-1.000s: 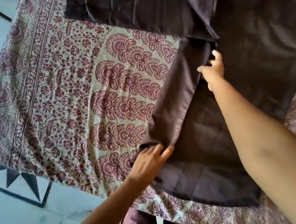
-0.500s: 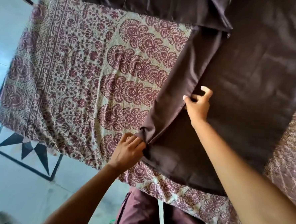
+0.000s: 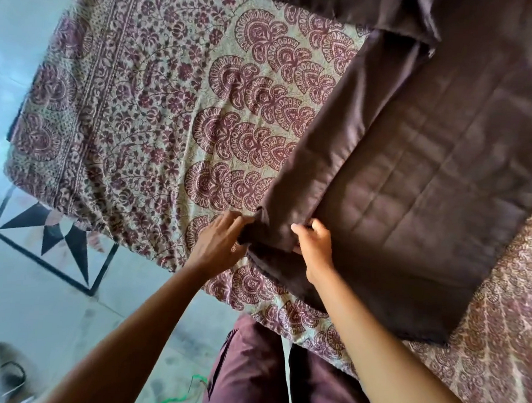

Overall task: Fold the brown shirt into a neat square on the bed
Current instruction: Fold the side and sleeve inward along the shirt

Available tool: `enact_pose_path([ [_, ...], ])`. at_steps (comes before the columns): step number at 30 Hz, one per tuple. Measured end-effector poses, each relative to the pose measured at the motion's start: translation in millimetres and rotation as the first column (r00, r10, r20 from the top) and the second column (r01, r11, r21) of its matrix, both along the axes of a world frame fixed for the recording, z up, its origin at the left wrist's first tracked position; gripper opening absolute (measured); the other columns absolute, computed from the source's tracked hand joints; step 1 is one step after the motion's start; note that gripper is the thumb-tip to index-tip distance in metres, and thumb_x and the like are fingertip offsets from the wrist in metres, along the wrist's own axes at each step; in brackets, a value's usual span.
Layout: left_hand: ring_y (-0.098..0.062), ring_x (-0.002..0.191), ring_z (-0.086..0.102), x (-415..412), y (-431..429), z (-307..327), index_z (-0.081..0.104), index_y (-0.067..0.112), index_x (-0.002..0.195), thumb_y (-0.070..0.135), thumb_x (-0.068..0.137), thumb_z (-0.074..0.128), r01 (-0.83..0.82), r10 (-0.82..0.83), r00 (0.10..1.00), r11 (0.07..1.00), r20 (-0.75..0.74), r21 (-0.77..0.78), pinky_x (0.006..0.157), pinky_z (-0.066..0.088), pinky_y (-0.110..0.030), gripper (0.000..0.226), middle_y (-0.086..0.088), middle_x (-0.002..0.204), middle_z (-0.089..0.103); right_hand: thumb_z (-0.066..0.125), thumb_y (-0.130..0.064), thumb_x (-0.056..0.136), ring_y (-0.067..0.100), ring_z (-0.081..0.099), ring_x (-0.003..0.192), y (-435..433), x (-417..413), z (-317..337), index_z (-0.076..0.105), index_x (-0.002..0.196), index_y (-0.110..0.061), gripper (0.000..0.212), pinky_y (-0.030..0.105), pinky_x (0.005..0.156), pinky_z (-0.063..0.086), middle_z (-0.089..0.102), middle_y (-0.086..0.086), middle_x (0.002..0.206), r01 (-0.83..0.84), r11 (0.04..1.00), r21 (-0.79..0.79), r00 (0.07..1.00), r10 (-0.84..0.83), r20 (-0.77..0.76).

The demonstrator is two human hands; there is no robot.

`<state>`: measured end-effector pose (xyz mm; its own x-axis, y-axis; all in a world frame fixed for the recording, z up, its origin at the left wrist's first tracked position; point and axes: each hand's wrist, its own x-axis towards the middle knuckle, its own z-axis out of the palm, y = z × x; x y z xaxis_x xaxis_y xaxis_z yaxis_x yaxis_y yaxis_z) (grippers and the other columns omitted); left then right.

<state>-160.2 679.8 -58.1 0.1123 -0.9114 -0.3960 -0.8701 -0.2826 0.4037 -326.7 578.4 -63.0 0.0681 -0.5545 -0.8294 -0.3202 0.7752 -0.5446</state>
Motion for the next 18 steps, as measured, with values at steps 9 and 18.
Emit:
enact_pose_path([
  [9,-0.025,0.051,0.058,-21,-7,10,0.041,0.022,0.093,0.006,0.067,0.064,-0.138,0.146,0.988,0.982,0.054,-0.129,0.043,0.037,-0.024,0.038,-0.004,0.079,0.06,0.041,0.003,0.087,0.014,0.062,0.067,10,-15,22,0.055,0.084,-0.018,0.026,0.027,0.055,0.053,0.065,-0.001,0.07,0.138,0.963,0.231,0.936,-0.203,0.289],
  [18,-0.018,0.054,0.061,-12,26,-8,0.047,0.021,0.1,0.023,0.081,0.057,0.083,-0.039,0.972,0.98,0.232,-0.183,0.033,0.032,-0.018,0.021,-0.004,0.087,0.061,0.058,-0.008,0.088,0.007,0.062,0.052,26,-19,-2,0.056,0.072,-0.016,0.018,0.017,0.047,0.047,0.066,0.008,0.076,-0.213,0.976,0.046,0.977,0.214,-0.023],
])
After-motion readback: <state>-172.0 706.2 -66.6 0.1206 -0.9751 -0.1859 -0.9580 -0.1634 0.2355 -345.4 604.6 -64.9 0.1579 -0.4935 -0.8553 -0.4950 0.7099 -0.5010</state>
